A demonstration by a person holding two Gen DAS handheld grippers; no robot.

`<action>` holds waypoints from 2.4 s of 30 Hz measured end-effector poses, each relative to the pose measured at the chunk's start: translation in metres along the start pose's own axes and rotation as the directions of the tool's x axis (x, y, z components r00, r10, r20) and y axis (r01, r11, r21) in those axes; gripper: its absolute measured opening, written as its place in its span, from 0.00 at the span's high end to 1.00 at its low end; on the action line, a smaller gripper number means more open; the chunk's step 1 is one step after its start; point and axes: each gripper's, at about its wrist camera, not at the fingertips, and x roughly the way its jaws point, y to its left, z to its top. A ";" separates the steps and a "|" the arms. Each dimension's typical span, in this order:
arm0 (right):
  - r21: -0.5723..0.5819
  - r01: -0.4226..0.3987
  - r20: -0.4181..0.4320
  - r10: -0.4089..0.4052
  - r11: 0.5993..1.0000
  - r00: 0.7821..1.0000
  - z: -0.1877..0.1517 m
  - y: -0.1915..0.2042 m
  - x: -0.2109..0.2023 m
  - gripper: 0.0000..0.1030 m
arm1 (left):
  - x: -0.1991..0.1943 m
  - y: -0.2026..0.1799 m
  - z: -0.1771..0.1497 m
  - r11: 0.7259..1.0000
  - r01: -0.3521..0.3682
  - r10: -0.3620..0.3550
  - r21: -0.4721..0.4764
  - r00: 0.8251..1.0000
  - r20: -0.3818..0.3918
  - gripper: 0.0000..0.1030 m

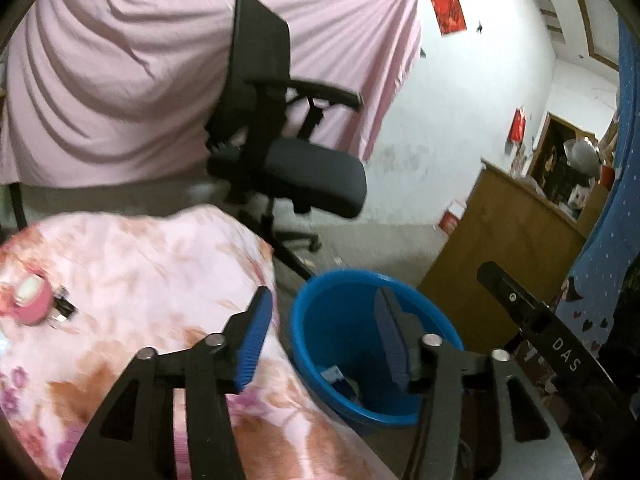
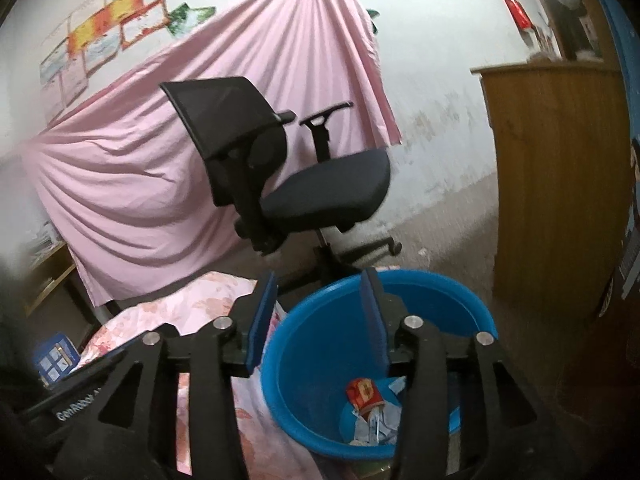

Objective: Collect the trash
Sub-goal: 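Move both open grippers back over the bed, then move left gripper toward white-green strip while right gripper moves toward black binder clip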

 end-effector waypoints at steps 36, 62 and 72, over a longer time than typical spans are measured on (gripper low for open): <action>-0.320 -0.282 0.218 0.359 0.905 0.907 -0.036 0.189 -0.024 0.00 | -0.164 0.177 -0.050 0.881 -0.458 0.469 -0.117 0.814 0.343 0.02; -0.497 -0.346 -0.304 0.214 0.795 0.928 -0.101 0.246 0.079 0.02 | -0.073 0.249 -0.056 0.923 -0.349 0.321 -0.161 0.930 -0.177 0.44; -0.468 -0.397 -0.500 0.134 0.790 0.856 -0.117 0.253 0.118 0.21 | -0.071 0.259 -0.057 0.909 -0.363 0.321 -0.206 0.923 -0.210 0.61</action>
